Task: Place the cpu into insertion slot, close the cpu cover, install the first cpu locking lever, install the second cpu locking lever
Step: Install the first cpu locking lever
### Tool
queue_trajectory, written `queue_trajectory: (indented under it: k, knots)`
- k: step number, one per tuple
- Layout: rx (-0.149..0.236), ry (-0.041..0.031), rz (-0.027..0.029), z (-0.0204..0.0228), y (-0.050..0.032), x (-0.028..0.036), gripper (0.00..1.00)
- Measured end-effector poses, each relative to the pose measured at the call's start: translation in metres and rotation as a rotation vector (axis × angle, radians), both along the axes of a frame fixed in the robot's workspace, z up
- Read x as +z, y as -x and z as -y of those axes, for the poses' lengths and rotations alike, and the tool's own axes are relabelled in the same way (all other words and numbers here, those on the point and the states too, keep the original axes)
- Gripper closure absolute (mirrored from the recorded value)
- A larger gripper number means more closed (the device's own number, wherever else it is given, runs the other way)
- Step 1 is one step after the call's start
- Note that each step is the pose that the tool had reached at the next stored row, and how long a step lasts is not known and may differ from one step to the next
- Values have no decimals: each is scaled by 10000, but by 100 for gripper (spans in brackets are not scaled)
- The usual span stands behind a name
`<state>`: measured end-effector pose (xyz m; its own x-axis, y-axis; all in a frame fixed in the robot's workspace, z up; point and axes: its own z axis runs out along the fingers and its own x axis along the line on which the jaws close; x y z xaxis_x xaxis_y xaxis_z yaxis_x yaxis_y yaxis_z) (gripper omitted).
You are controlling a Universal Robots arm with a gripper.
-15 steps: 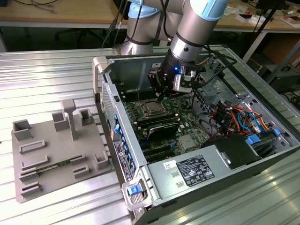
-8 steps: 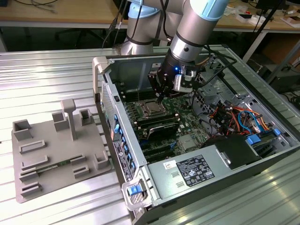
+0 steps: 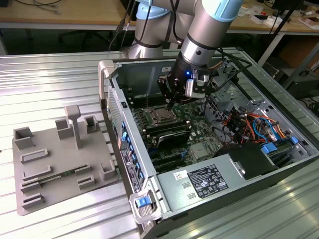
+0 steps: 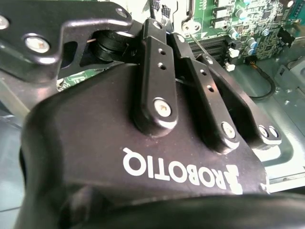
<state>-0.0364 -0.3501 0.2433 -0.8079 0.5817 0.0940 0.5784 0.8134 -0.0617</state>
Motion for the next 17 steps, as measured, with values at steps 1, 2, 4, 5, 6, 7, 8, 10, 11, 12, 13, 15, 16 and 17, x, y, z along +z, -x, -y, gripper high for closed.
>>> queue_trajectory:
  k: [1, 2, 4, 5, 6, 7, 8, 10, 11, 12, 13, 15, 16, 17]
  knots:
    - [22, -1, 0, 0, 0, 0, 89]
    - [53, -1, 0, 0, 0, 0, 89]
    - [131, -2, 0, 0, 0, 0, 89]
    - [162, -2, 0, 0, 0, 0, 89]
    - [199, -2, 0, 0, 0, 0, 89]
    - [219, -3, 0, 0, 0, 0, 89]
    - [239, -3, 0, 0, 0, 0, 89]
    - [283, -4, 0, 0, 0, 0, 89]
    - [316, -4, 0, 0, 0, 0, 89]
    - [344, -4, 0, 0, 0, 0, 89]
    - [364, -5, 0, 0, 0, 0, 89]
    - [413, -5, -1, 0, 0, 0, 89]
    - [437, -5, 0, 0, 0, 0, 89]
    - [459, -6, 0, 0, 0, 0, 89]
